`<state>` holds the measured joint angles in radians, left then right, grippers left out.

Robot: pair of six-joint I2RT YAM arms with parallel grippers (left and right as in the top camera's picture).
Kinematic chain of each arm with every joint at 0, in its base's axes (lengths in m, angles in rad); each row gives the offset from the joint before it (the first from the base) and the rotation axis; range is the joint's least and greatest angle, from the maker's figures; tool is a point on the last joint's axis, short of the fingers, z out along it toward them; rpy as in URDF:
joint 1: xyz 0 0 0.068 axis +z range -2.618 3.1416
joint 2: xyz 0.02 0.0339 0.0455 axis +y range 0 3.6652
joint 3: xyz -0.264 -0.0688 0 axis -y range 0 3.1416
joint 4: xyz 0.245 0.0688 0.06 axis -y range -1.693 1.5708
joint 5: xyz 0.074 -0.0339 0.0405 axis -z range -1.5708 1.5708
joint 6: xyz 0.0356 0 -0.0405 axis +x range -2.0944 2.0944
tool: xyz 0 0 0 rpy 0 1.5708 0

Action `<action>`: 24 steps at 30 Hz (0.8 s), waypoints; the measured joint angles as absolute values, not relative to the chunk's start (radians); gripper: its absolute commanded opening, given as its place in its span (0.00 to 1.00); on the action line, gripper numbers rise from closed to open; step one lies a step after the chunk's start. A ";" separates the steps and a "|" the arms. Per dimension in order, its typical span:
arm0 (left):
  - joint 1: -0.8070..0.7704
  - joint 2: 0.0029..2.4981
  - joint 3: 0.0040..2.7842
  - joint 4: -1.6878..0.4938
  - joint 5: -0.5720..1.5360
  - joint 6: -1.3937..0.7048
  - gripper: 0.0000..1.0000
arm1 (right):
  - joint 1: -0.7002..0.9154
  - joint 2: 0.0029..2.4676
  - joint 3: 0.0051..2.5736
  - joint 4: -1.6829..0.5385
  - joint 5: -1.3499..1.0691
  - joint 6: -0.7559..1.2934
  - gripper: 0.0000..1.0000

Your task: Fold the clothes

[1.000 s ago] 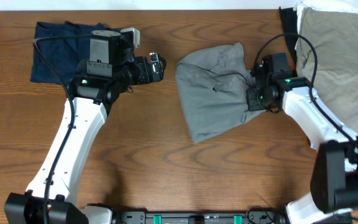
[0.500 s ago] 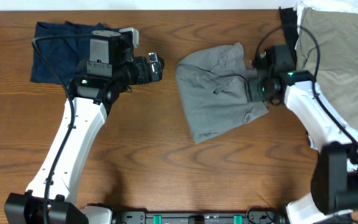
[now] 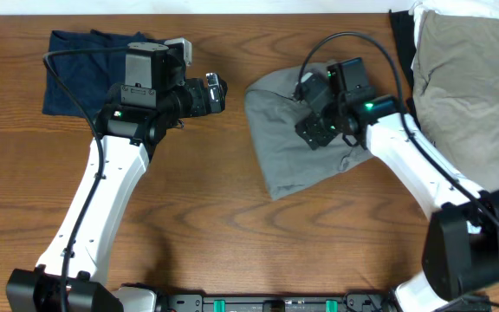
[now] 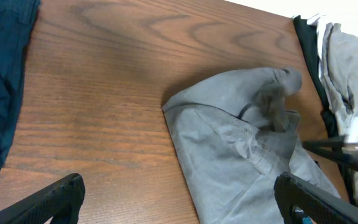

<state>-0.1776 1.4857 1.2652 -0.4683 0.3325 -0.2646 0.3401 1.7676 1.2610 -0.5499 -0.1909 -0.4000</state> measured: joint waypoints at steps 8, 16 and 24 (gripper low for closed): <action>-0.178 1.486 1.265 -0.468 0.331 -0.257 0.98 | 0.355 1.905 1.259 -0.436 -0.204 -0.426 0.01; -0.178 1.486 1.265 -0.468 0.329 -0.253 0.98 | 0.326 1.905 1.259 -0.220 -0.186 -0.321 0.01; -0.178 1.486 1.265 -0.469 0.329 -0.253 0.98 | 0.274 1.897 1.259 -0.080 -0.139 -0.247 0.01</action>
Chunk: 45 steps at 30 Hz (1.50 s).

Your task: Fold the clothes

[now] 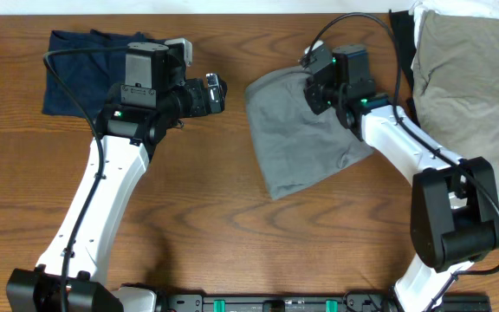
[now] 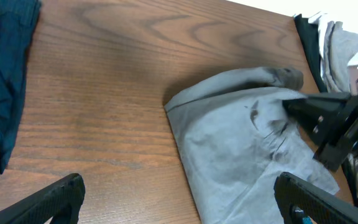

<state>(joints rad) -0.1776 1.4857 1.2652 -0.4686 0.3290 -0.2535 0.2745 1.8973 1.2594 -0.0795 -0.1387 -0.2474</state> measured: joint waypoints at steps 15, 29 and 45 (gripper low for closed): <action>-0.178 1.486 1.265 -0.499 0.319 -0.235 0.98 | 0.107 1.931 1.259 -0.099 -0.138 -0.105 0.13; -0.178 1.486 1.265 -0.550 0.307 -0.209 0.98 | 0.032 1.773 1.303 -0.547 -0.251 0.079 0.80; -0.323 1.665 1.265 -0.528 0.397 -0.185 0.98 | -0.050 1.728 1.327 -0.714 -0.184 0.154 0.80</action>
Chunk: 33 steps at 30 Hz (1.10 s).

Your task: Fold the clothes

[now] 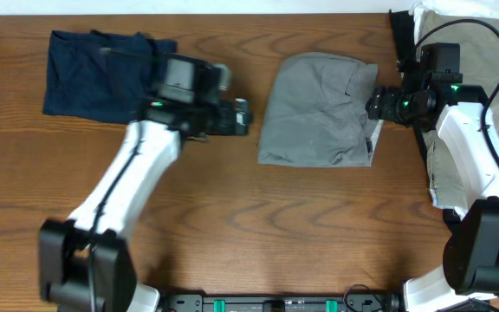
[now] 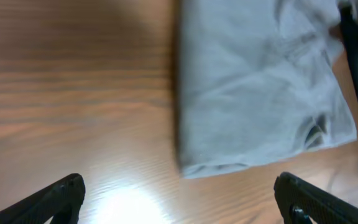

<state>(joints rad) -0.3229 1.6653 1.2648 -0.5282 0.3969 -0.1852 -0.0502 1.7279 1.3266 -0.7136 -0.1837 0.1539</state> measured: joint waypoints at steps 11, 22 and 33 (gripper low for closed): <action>-0.496 1.936 1.265 -0.284 0.410 -0.182 0.98 | -0.054 1.728 1.327 -0.679 -0.178 0.157 0.80; -0.513 1.999 1.265 -0.280 0.125 -0.075 0.98 | -0.065 1.728 1.327 -0.677 -0.163 0.157 0.82; -0.498 2.003 1.265 -0.273 -0.160 0.181 0.98 | -0.083 1.728 1.327 -0.677 -0.155 0.157 0.84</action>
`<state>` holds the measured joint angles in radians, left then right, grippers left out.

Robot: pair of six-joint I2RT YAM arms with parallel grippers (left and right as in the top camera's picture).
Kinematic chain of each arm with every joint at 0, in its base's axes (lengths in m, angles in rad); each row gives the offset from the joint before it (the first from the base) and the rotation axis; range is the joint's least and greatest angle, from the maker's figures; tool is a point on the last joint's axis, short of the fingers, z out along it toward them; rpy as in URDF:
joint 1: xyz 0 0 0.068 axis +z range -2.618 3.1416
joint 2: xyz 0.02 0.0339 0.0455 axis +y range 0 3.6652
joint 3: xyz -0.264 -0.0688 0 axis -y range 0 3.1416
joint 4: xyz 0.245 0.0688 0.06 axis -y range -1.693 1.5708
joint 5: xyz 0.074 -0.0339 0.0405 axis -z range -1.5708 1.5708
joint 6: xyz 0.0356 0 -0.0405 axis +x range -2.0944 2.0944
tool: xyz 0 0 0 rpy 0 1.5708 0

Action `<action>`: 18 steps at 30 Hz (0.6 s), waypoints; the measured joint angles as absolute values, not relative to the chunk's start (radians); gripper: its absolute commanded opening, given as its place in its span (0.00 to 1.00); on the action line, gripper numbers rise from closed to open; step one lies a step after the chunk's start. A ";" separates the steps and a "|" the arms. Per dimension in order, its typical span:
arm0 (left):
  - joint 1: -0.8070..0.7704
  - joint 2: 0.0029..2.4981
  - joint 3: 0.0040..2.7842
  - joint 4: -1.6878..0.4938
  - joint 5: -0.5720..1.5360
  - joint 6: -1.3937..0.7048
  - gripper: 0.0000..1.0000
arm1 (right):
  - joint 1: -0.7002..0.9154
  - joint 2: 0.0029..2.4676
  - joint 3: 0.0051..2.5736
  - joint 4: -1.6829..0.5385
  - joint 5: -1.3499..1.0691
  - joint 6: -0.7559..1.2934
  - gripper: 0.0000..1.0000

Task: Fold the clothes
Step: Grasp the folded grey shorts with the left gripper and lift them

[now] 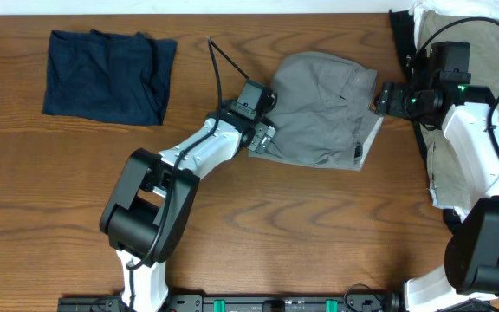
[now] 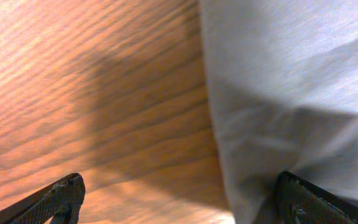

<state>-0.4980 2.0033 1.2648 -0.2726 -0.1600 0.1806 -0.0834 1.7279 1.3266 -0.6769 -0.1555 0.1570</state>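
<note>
A grey garment [image 1: 319,104] lies roughly folded at the table's middle; its fabric [image 2: 291,81] fills the right of the left wrist view. My left gripper [image 1: 262,139] is low at the garment's lower-left corner. It is open [image 2: 179,208], fingers [image 2: 61,193] wide apart, with the cloth's edge between them. My right gripper [image 1: 381,98] sits at the garment's right edge, and its jaws are too small to read. A folded navy garment [image 1: 106,74] lies at the far left.
A pile of khaki and white clothes [image 1: 466,52] sits at the right edge beneath my right arm, with a black garment [image 1: 401,35] along its left side. Bare wooden table [image 1: 258,234] runs across the front.
My left gripper has moved right and down from beside the grey garment to its lower-left corner. The garment's bottom-right corner now reaches lower. My right gripper has barely shifted.
At first the grey garment lay crumpled at the centre with my right gripper on it and my left open to its left. Then my right gripper was at its top edge. Later the garment lay farther right and squarer, and my left gripper has now reached it.
</note>
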 measured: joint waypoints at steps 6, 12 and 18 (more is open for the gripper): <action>-0.443 2.016 1.265 -0.250 -0.188 0.215 0.98 | -0.083 1.728 1.327 -0.677 -0.155 0.157 0.84; -0.359 2.043 1.269 -0.165 -0.187 0.218 0.98 | -0.083 1.728 1.327 -0.686 -0.155 0.157 0.84; -0.272 2.047 1.290 -0.197 -0.190 0.218 0.98 | -0.083 1.728 1.327 -0.687 -0.155 0.157 0.84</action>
<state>-0.2718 2.0468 1.2896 -0.1970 -0.1898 0.2180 -0.0834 1.7279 1.3266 -0.6868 -0.1555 0.1570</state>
